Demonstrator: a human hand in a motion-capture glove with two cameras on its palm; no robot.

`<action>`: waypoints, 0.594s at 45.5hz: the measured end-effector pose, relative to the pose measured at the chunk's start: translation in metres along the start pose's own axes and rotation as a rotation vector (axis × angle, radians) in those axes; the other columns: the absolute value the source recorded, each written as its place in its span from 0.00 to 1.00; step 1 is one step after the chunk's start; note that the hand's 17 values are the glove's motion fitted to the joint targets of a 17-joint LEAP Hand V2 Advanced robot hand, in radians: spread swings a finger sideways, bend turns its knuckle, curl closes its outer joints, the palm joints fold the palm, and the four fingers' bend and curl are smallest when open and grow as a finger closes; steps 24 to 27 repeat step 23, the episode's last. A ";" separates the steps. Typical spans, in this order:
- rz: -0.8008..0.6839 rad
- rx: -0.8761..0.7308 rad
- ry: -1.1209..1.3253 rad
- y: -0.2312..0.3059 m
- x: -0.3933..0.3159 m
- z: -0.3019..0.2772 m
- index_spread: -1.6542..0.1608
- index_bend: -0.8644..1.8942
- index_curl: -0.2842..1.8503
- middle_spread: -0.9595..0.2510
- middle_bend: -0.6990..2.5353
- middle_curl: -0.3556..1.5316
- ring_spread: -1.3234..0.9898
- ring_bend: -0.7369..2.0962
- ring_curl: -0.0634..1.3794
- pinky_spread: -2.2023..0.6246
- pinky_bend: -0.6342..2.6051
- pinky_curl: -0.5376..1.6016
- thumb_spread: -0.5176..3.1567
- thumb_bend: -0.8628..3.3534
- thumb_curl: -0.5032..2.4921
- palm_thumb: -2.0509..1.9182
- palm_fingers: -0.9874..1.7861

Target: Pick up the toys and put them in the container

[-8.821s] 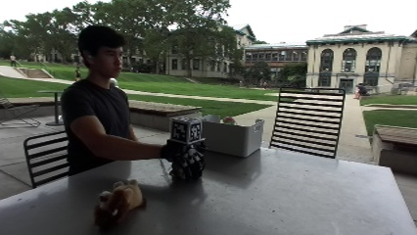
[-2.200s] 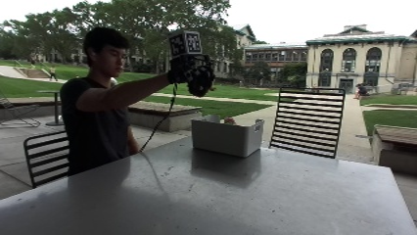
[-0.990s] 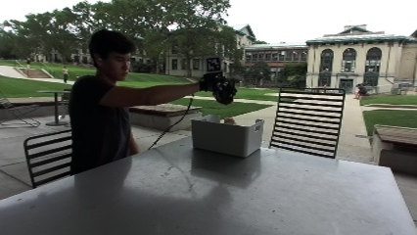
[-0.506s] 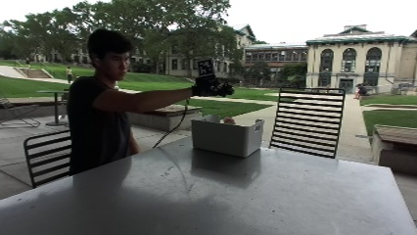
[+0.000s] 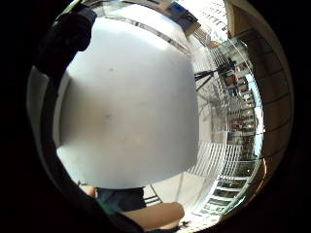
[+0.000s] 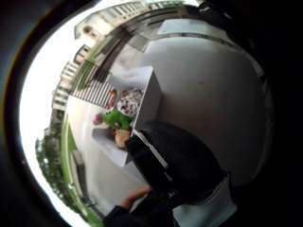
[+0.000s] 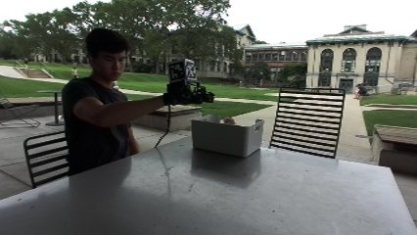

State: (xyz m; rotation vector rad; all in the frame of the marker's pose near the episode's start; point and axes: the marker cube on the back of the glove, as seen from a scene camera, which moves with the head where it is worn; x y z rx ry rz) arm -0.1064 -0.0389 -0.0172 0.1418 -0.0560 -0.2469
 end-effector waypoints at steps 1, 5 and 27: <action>0.079 -0.001 0.036 0.001 0.010 0.003 0.76 0.37 0.37 0.69 0.36 0.50 0.48 0.49 0.28 0.73 0.50 0.38 0.45 0.19 0.25 0.49 0.33; 0.234 -0.005 0.099 0.011 0.041 0.014 0.76 0.37 0.36 0.70 0.36 0.50 0.48 0.49 0.28 0.73 0.49 0.38 0.45 0.19 0.24 0.49 0.34; 0.352 -0.019 0.081 0.072 0.119 0.036 0.75 0.38 0.35 0.70 0.35 0.47 0.47 0.46 0.26 0.73 0.45 0.38 0.46 0.19 0.23 0.49 0.36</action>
